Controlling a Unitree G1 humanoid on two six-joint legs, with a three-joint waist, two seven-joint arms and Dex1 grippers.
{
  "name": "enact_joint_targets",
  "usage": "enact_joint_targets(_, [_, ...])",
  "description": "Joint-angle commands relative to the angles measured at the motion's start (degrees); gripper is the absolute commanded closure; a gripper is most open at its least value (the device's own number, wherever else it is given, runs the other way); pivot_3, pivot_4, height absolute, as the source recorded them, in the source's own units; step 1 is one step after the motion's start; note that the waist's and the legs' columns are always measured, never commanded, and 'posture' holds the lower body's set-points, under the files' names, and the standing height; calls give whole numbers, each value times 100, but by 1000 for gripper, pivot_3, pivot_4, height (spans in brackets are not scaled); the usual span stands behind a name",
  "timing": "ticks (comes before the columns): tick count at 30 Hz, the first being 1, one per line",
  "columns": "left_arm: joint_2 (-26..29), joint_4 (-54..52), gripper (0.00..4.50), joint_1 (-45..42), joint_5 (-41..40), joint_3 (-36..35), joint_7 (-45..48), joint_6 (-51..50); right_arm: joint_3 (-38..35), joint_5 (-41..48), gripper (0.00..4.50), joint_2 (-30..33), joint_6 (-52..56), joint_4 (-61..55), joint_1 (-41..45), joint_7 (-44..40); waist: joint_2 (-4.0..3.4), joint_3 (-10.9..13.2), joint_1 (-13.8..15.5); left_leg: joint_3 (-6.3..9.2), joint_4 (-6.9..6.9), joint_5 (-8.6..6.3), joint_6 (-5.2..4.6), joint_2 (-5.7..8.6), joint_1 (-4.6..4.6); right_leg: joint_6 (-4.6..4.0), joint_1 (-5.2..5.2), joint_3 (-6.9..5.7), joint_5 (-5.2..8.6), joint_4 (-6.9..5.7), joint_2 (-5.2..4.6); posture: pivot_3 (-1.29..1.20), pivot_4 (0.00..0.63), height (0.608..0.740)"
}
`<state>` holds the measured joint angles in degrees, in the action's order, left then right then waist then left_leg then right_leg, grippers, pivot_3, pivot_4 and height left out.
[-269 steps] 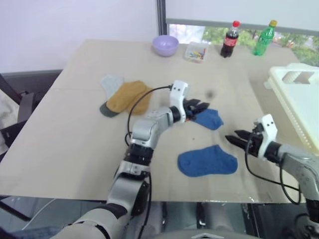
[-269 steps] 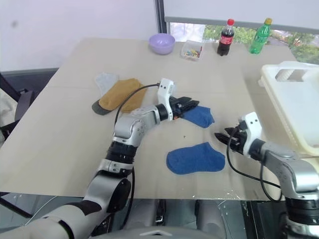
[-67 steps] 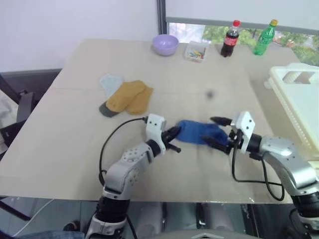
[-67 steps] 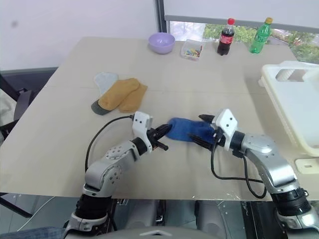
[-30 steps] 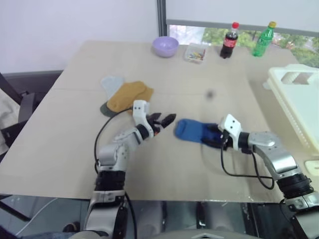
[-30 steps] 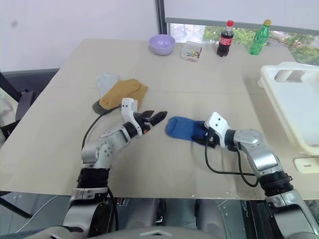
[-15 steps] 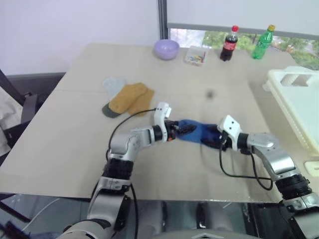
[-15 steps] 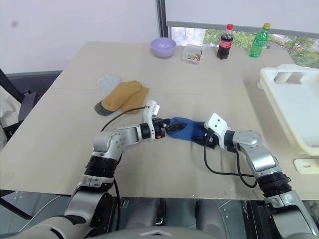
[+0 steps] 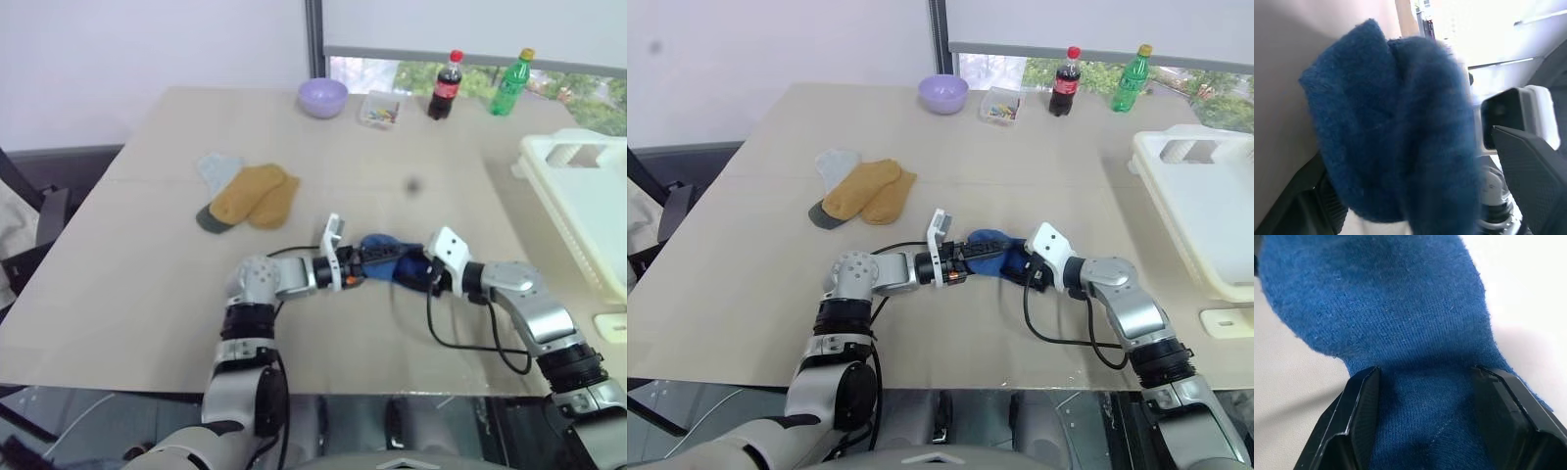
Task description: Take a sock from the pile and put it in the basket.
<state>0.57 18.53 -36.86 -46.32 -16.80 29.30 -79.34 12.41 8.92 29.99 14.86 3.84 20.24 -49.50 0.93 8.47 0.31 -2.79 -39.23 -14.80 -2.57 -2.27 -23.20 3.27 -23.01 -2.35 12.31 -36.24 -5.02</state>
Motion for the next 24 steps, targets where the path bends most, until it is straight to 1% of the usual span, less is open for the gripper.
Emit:
enact_joint_targets(1, [-97,29,79,-182,-286,-250,-74,-154,117,-222,1523,-9,131,219,-62,53,1,1,-11,0,0,0,0,0,-1,-4,-1,0,-2,0,0,0,150,729])
enact_joint_targets(5, [-173,55,79,-326,-515,-594,-183,-246,118,-232,1523,-7,121,216,-69,57,5,3,-35,0,0,0,0,0,-8,-9,-8,2,-6,1,0,0,150,729])
enact_joint_targets(9, [-226,-6,79,-375,-704,-774,-298,-420,126,-251,1523,-10,113,222,-66,67,5,3,-65,0,0,0,0,0,-22,-9,-20,1,-6,2,0,0,150,729])
enact_joint_targets(12, [-276,-113,79,-371,-863,-828,-348,-584,119,-268,1523,-8,112,237,-49,82,5,4,-84,0,-1,1,1,0,-42,-7,-37,1,-8,1,0,0,150,729])
enact_joint_targets(17, [-331,-238,79,-337,-1044,-853,-389,-781,100,-276,1523,-12,123,214,-36,119,6,5,-89,0,-1,1,1,1,-45,3,-41,1,-14,1,0,0,150,729])
enact_joint_targets(24, [-466,-51,79,-337,-950,-743,-455,-661,8,-68,1523,-108,493,-254,-3,133,7,8,-90,-1,0,2,2,1,-54,-5,-51,2,-10,1,0,0,150,729])
